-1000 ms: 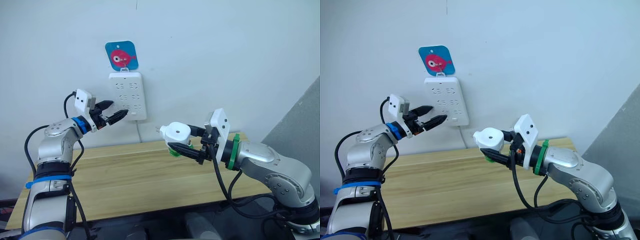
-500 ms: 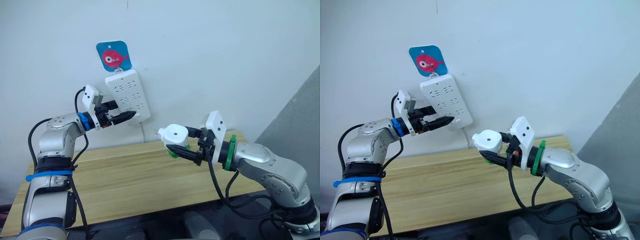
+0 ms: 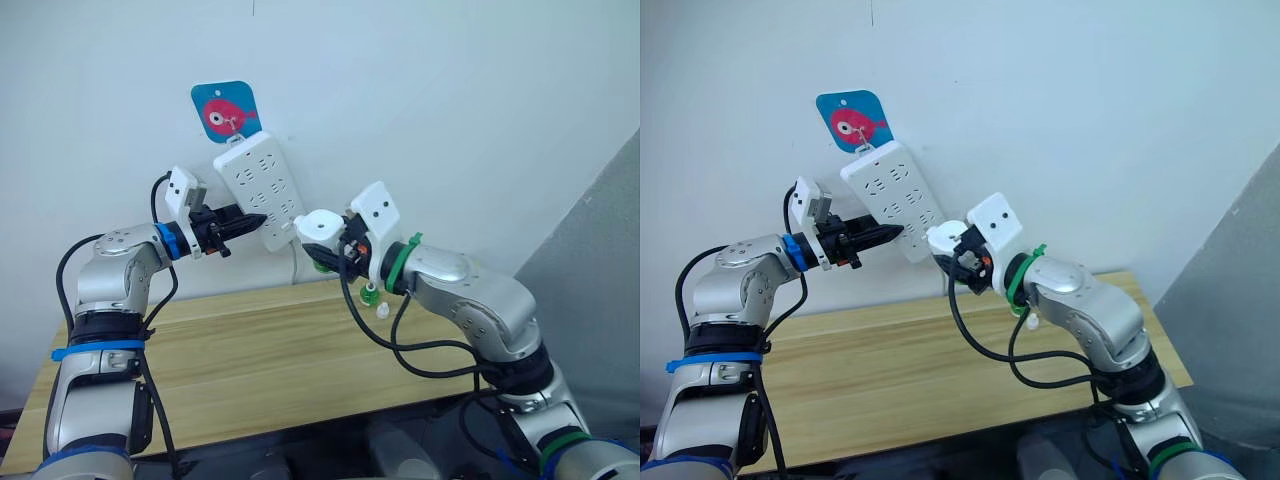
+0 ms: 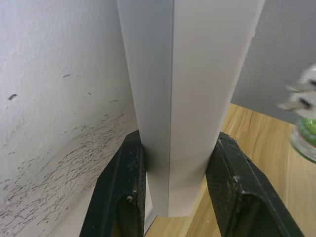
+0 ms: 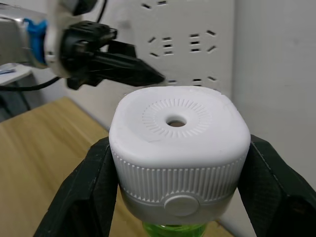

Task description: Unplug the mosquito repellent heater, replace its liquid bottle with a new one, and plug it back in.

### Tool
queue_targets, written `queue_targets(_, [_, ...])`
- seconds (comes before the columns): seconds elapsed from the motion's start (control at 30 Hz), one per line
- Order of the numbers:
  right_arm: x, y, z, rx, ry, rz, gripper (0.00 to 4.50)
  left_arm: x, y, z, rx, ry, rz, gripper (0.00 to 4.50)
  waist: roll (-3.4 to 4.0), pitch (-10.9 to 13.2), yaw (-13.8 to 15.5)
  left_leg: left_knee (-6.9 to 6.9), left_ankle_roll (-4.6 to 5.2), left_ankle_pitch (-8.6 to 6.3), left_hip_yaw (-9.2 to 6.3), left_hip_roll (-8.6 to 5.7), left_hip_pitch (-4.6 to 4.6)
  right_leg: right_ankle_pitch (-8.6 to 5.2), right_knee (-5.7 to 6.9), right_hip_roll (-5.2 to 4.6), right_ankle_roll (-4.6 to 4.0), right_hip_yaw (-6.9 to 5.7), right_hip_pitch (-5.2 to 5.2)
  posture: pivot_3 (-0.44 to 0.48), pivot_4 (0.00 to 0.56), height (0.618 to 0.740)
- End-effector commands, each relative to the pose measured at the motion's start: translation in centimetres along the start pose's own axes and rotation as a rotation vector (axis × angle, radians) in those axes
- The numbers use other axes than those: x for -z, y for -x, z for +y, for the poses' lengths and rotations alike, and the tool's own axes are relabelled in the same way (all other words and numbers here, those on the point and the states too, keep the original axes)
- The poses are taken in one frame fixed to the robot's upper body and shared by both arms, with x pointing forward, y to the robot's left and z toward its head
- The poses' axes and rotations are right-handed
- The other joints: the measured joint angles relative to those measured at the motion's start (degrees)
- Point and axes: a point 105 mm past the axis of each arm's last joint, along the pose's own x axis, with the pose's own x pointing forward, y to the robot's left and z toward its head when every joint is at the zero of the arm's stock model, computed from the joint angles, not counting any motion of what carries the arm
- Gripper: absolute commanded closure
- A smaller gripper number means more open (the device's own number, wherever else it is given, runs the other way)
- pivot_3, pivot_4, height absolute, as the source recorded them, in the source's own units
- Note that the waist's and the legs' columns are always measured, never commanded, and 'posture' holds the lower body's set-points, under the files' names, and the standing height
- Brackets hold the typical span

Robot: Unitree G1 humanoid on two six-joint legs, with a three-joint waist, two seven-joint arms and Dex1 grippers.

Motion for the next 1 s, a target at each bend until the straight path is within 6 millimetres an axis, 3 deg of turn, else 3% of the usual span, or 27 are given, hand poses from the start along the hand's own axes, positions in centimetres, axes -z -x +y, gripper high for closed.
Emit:
queue_targets(0.03, [-1.0, -0.8, -0.1, 0.050, 0.032, -0.021, 1.58, -1.4, -0.1, -0.4, 0.010, -0.061, -0.028, 3.22, 0.00, 0.0, 0.0, 0.00, 0.00, 0.00, 0.00, 0.00, 0.00, 0.00, 0.00, 0.00, 0.00, 0.00, 0.00, -0.249, 0.090, 0.740])
queue_targets(0.33, [-1.9, -3.1, -0.6, 0.092, 0.026, -0.041, 1.58, -1.1, 0.1, -0.6, 0.016, -0.058, -0.017, 3.22, 0.02, 0.0, -0.1, 0.00, 0.00, 0.00, -0.06, -0.01, 0.00, 0.06, 0.01, -0.01, -0.10, -0.05, 0.00, -0.243, 0.089, 0.740])
queue_targets(1.0, [-2.5, -4.8, -0.8, 0.104, 0.041, -0.071, 1.58, -0.7, 0.1, -1.0, 0.036, -0.044, -0.008, 3.22, 0.05, 0.0, -0.5, -0.04, 0.00, 0.00, -0.16, -0.01, 0.02, 0.10, 0.04, -0.01, -0.16, -0.13, 0.00, -0.240, 0.088, 0.740])
